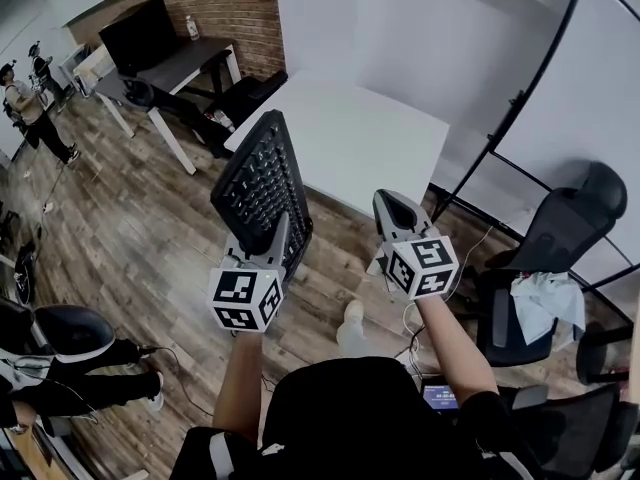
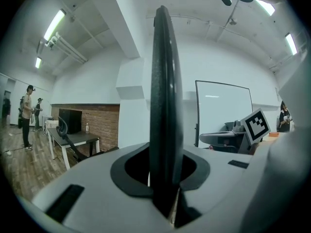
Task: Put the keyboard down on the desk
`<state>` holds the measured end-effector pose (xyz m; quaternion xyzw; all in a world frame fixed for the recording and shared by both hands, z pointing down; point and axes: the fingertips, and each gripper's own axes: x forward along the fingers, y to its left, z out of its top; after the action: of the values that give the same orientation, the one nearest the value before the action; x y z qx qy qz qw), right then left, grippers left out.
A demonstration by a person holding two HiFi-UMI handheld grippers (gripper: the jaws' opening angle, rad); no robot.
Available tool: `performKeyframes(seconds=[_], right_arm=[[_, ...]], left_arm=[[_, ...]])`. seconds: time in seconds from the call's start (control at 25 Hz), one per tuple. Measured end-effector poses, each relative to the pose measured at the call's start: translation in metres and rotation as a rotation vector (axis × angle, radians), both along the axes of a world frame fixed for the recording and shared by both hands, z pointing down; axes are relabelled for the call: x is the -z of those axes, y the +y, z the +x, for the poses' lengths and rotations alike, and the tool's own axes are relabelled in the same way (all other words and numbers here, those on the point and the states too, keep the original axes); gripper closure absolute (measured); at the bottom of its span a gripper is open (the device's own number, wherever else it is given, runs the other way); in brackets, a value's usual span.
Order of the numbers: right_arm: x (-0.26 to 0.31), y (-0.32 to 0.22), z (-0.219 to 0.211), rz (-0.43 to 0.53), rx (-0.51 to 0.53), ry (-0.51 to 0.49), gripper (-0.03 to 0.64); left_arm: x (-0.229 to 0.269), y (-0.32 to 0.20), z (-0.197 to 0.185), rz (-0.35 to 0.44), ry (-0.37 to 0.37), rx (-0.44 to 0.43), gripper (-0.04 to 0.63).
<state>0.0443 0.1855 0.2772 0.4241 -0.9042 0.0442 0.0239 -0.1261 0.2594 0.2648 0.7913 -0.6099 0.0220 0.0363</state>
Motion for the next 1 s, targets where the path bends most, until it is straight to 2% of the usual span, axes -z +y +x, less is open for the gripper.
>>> performKeyframes(seconds=[0.28, 1.0], right_arm=[[-0.009, -0.062, 0.008, -0.018, 0.016, -0.007, 0.575], [-0.004, -0.212, 0.001, -0.038, 0.048, -0.035, 0.575]], left_arm=[[-0.006, -0.056, 0.011, -0.015, 0.006, 0.007, 0.508], [-0.001, -0.201, 0.008, -0.046, -0.005, 0.033, 0.508]])
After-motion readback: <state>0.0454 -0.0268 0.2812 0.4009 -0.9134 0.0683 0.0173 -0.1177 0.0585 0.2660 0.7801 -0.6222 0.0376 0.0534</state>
